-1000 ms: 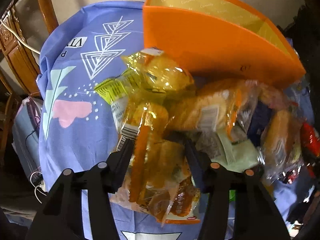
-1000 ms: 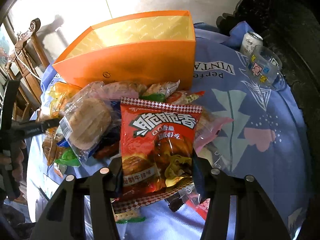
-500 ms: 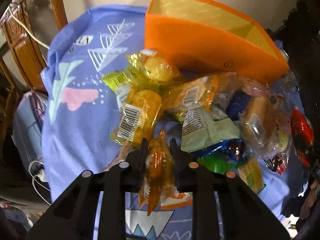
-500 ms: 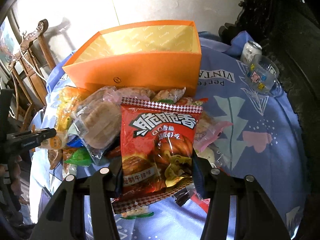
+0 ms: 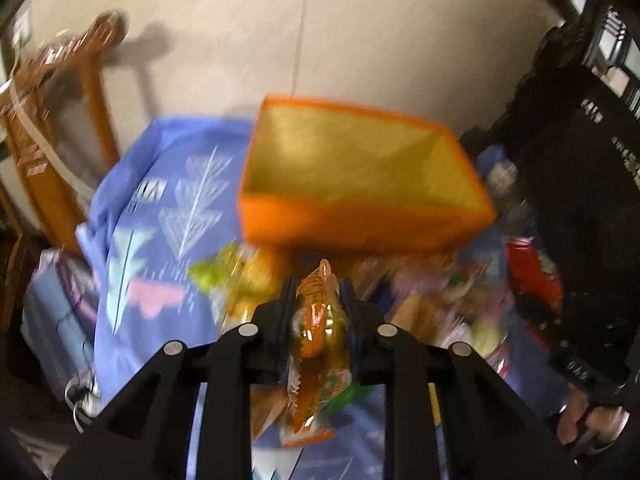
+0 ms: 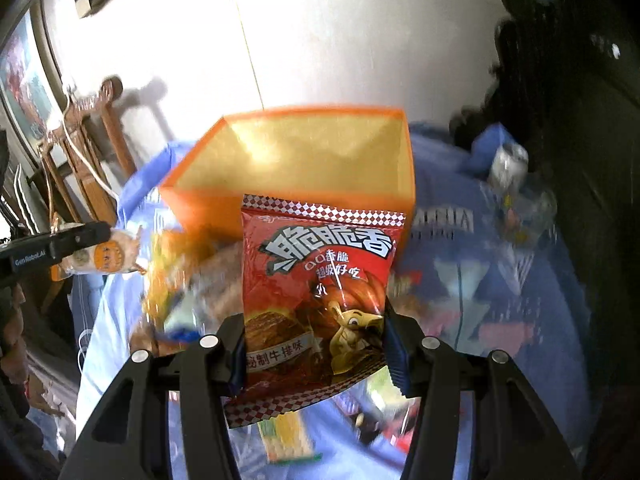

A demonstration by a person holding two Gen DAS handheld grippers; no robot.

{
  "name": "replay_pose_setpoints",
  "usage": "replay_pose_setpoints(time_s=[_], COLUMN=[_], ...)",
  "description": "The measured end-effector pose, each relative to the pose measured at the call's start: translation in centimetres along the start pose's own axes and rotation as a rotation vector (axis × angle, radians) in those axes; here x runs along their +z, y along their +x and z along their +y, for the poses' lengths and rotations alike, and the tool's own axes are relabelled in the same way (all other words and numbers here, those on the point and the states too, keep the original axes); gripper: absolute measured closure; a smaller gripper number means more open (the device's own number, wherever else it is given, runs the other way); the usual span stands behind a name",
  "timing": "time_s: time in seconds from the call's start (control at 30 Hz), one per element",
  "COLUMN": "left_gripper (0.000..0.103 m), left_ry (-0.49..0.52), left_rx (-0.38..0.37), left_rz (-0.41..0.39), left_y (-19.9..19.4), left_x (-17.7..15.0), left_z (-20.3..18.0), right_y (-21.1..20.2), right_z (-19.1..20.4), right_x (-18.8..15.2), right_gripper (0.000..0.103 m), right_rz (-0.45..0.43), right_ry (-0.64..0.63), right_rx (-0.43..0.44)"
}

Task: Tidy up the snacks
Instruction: 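Lift both held snacks and drop them into the orange box, then return both tools to the pile and grasp the peanut bag with the left tool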

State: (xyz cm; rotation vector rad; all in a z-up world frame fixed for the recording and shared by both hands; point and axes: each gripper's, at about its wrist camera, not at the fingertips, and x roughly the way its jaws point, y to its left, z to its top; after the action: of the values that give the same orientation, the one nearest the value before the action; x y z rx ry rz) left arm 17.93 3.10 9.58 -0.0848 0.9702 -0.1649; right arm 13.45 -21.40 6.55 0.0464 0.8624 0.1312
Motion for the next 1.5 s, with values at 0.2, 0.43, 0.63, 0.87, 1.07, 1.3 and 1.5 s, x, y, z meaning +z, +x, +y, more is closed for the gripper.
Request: replay_pose_setpoints(time_s=[0.2,0.43,0.63,0.87,1.07,1.3,1.5], left_gripper=[0.081,0.014,0.01,0.01,0.01,0.01,0.031], left_ry=[0.023,-0.061,-0.08,-0.031,-0.018,-0.105,-0.182], left_rx=[-0.02,-0.024,-0.02,0.043,0.115,0.145,0.123], left_rz=[-0.055,0.046,0.048,0.081,0.13,0.252,0.363], left_y=[3.4,12.8,12.5,9.5,5.8,6.0,8.5], left_x=[7.9,13.5,11.4,5.9,-1.7,-10.0,-14.2], left_z=[-2.8,-3.0,-2.3,-0.3,3.0,7.7,9.5], right_y=[2.6,10.4,10.9,6.1,3.1,2.8,2.3], right_z=[-1.4,-2.2,-2.5,-3.6,-5.9,-7.5,-6.7], right_x=[6.9,12.4,11.1,4.8,-1.9,-8.0,-9.8], right_gripper=[0.049,0.031,0.026,0.019,0.017,0.017,0.017], right_rz=[-0.065,0.012,0.004,-0.009,0.049,0.147,0.165], right_ry=[0.017,0.047,0.015,-0.021,0.021,0.099,0.075], right_rx=[-0.007,-0.018,-0.072,-0.086,-0.124,-0.154,-0.175])
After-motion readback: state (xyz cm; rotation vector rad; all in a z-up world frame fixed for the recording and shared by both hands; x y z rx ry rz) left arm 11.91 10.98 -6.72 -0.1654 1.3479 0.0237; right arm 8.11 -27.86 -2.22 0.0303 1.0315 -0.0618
